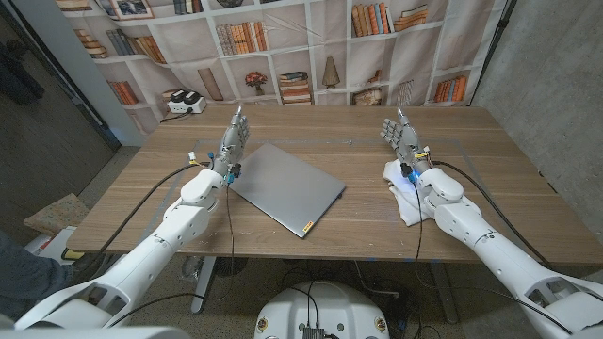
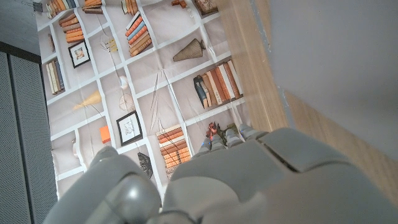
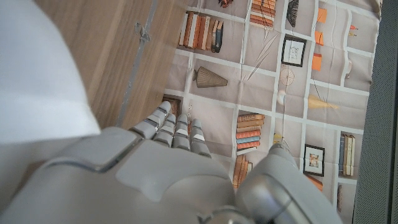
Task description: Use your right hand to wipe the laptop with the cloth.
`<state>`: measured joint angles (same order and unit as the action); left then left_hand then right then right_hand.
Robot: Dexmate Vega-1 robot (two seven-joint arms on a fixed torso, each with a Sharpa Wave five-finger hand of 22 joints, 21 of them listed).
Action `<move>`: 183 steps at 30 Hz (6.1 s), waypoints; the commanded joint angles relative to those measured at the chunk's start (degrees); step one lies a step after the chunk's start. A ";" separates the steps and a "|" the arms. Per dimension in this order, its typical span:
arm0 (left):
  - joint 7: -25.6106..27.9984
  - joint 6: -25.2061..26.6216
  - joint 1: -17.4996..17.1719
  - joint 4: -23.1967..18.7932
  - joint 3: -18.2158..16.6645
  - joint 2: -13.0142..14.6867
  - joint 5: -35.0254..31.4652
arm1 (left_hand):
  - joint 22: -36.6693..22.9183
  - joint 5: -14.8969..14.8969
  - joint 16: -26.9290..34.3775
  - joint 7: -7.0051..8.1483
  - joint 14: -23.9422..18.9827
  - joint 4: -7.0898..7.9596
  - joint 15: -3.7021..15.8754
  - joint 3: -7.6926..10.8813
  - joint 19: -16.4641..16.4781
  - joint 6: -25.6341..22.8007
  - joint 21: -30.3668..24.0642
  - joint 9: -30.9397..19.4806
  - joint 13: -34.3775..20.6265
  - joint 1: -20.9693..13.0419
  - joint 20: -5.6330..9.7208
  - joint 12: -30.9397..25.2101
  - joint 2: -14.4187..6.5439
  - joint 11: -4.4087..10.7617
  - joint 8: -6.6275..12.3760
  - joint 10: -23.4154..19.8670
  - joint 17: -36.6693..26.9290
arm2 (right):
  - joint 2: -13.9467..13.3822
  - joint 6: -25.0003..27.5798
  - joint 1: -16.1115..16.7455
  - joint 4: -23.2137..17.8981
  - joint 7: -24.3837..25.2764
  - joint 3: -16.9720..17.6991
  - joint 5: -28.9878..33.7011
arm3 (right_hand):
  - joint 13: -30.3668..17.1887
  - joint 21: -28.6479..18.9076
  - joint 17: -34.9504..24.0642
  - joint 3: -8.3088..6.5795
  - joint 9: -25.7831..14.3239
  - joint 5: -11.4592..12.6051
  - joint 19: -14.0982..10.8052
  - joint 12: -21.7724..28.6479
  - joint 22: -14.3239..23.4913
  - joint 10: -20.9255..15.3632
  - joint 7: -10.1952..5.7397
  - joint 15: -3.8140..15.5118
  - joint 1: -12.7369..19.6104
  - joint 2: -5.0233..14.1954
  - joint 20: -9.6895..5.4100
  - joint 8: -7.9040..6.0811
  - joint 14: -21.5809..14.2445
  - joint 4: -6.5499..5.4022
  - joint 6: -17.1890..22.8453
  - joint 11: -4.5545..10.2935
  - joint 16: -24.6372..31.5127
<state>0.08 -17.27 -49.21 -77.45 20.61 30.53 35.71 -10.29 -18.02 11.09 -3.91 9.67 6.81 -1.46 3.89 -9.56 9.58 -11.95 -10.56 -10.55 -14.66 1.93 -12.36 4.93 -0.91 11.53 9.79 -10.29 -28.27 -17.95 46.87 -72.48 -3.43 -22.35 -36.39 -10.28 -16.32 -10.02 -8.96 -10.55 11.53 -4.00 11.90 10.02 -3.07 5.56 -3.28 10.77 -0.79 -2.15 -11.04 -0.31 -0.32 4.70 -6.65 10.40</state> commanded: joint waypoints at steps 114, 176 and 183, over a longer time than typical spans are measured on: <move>1.10 -0.48 -5.60 -11.16 -1.17 4.19 -2.01 | -0.21 -0.26 0.22 1.53 -4.33 -2.63 1.25 1.13 1.11 -5.17 -0.10 -0.07 -0.26 -7.26 0.91 -0.79 -3.80 1.59 1.23 -6.53 -0.11 | -20.27 26.34 42.58 -46.15 28.91 21.76 51.17 | -0.25 1.29 -0.09 -3.09 -0.62 0.01 -11.76 3.03 0.45 -14.28 -5.17 5.20 11.85 2.44 -2.84 -2.23 -11.73 7.36 12.15 3.76 0.85; -0.40 0.77 -3.06 -9.31 0.04 3.64 -1.92 | -0.30 0.80 -0.15 1.94 -4.02 -2.86 1.44 0.96 -0.93 -6.65 0.59 -0.12 -0.31 -8.35 0.60 -0.20 -4.95 2.02 0.83 -7.01 -0.19 | -30.19 56.19 30.08 -49.59 20.75 -0.21 59.84 | -0.45 4.61 -0.08 -3.35 -0.72 0.26 -10.00 -0.22 0.35 -10.14 -3.60 2.85 18.50 0.83 -0.64 0.57 -8.59 9.29 6.22 3.08 -0.35; -1.08 0.83 -2.56 -8.23 0.65 3.01 -1.66 | -0.32 0.97 -0.17 1.89 -3.98 -2.79 1.32 0.81 -1.18 -6.97 0.62 -0.13 -0.32 -8.26 0.53 -0.11 -4.98 1.75 0.83 -6.99 -0.21 | -30.50 58.35 27.93 -49.43 20.33 -3.06 59.80 | -0.44 3.80 -0.08 -3.01 -0.69 0.67 -12.63 0.46 0.43 -11.68 -2.31 2.47 19.27 -0.01 0.17 -0.16 -11.10 9.23 7.07 2.29 0.60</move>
<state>0.05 -16.04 -52.42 -87.32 20.60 34.20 33.65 -10.30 -17.11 11.02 -2.15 5.54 4.02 -0.21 4.76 -9.35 3.06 -11.62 -10.53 -10.82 -22.92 1.93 -12.48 0.26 1.21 12.52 2.89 -10.26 -57.96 35.96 78.41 -121.85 18.04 -20.57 22.96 -10.54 -12.09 -10.01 -12.25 -11.06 11.80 -15.67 11.84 10.26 -14.14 2.70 -0.91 29.31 -0.35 -2.13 -10.82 -10.50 9.02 11.47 -4.19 10.61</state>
